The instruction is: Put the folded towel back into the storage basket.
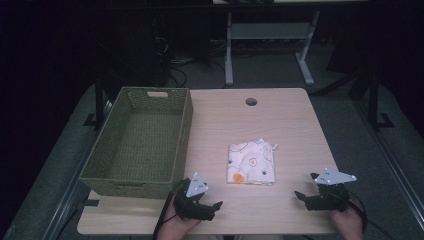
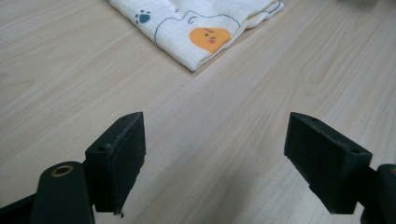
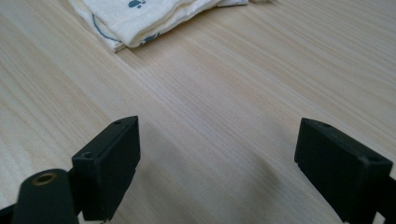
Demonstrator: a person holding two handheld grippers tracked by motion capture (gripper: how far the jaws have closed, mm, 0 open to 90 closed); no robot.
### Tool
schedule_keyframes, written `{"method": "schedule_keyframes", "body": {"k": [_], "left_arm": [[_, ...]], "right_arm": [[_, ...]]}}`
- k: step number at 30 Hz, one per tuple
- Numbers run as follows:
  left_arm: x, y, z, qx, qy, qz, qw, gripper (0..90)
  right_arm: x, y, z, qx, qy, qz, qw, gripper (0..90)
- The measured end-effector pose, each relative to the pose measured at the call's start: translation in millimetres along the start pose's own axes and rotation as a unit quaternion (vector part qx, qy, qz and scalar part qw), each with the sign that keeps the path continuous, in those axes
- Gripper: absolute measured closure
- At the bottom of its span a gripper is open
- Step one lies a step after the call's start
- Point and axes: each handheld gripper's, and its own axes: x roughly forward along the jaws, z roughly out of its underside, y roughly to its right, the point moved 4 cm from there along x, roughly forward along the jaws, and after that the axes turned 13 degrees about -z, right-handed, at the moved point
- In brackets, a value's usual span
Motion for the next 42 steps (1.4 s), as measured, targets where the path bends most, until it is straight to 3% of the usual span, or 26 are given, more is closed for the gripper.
{"method": "schedule_keyframes", "body": {"k": [4,12,16,21,30,39,42], "left_arm": [[1.4,-0.1,0.4,0.005,-0.003,-0.002,1.0000,21.4],[1.3,0.9,-1.2,-0.005,0.002,0.004,1.0000,21.4],[-4.6,1.0,-5.6,-0.002,0.015,-0.003,0.9999,21.4],[-7.1,2.2,-9.9,0.000,0.017,-0.005,0.9998,21.4],[-8.2,-2.0,-24.1,-0.007,0.022,-0.003,0.9997,20.9],[0.4,-0.9,-38.6,0.007,0.004,-0.003,1.0000,20.8],[5.5,4.8,-50.6,0.021,-0.002,-0.002,0.9998,20.9]], "right_arm": [[1.1,0.2,-0.5,-0.002,-0.001,-0.002,1.0000,13.7],[-0.5,-2.0,-0.9,0.002,0.005,-0.003,1.0000,13.7],[-0.7,-4.2,-2.3,-0.002,0.008,-0.004,1.0000,13.7],[0.6,-5.6,-3.9,-0.012,0.006,-0.003,0.9999,13.7],[-1.9,-7.9,-4.1,-0.011,0.008,-0.003,0.9999,13.7],[-2.3,-9.0,-3.9,-0.008,0.010,0.000,0.9999,13.7],[-3.5,-9.9,-4.5,-0.005,0.015,0.000,0.9999,13.7]]}}
